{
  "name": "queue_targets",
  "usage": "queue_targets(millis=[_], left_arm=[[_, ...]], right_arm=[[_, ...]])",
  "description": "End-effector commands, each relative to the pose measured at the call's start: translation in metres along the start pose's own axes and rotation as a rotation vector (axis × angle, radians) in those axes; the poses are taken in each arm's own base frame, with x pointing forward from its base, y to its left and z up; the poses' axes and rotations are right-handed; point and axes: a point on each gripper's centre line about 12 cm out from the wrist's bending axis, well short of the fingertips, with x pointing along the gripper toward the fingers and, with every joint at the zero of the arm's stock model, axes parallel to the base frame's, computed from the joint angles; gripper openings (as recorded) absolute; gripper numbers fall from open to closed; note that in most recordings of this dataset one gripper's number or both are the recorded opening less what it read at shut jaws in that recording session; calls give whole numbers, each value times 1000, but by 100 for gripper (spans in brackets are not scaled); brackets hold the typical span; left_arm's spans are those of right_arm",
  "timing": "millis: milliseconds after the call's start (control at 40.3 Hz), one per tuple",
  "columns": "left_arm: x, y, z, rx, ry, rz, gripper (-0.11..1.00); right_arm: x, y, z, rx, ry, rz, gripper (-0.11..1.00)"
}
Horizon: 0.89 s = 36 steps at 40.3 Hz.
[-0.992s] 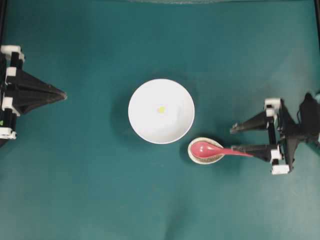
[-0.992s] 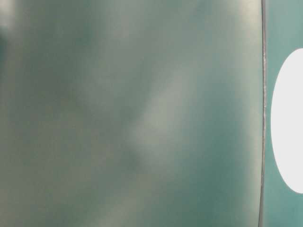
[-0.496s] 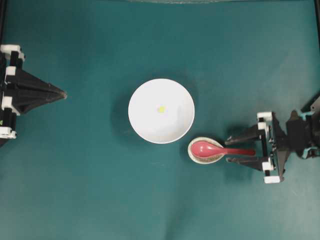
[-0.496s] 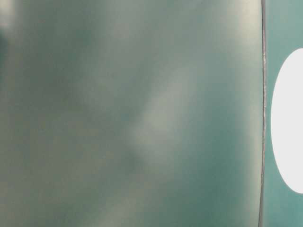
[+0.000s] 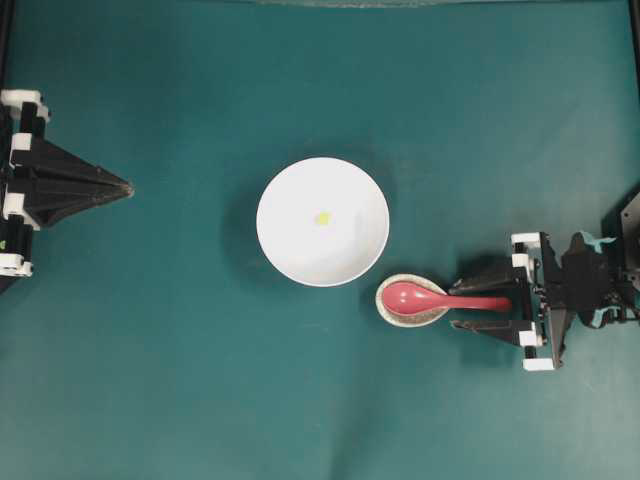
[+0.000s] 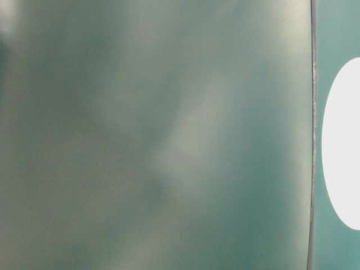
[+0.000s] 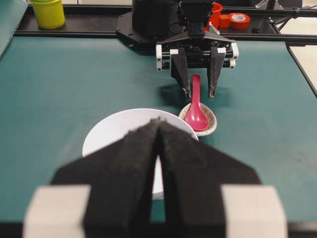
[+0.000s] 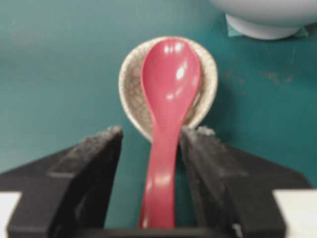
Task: Scoop the yellow hexagonal prism block from the bowl with a spoon using the right arm.
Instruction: 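Close the right gripper on the pink spoon's handle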
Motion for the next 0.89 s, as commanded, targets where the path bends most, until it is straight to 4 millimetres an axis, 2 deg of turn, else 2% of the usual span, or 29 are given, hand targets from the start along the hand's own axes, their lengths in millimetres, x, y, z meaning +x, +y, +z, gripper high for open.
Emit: queue_targets(millis=[0,620,719,818,868], left_arm=[[2,0,8,2,-23,0,1],[2,0,7,8,-15,1,1],[2,0,6,8,-12,0,1],[2,0,6,8,-9,0,1],[2,0,6,8,-9,0,1]], right_arm=[[0,2,1,5,2,0,55],[0,-2,0,5,7,-34,53],[0,-2,1,3,4,-34,44],[1,-1,1,5,1,-31,27],[1,0,2,9,-2,-27,23]])
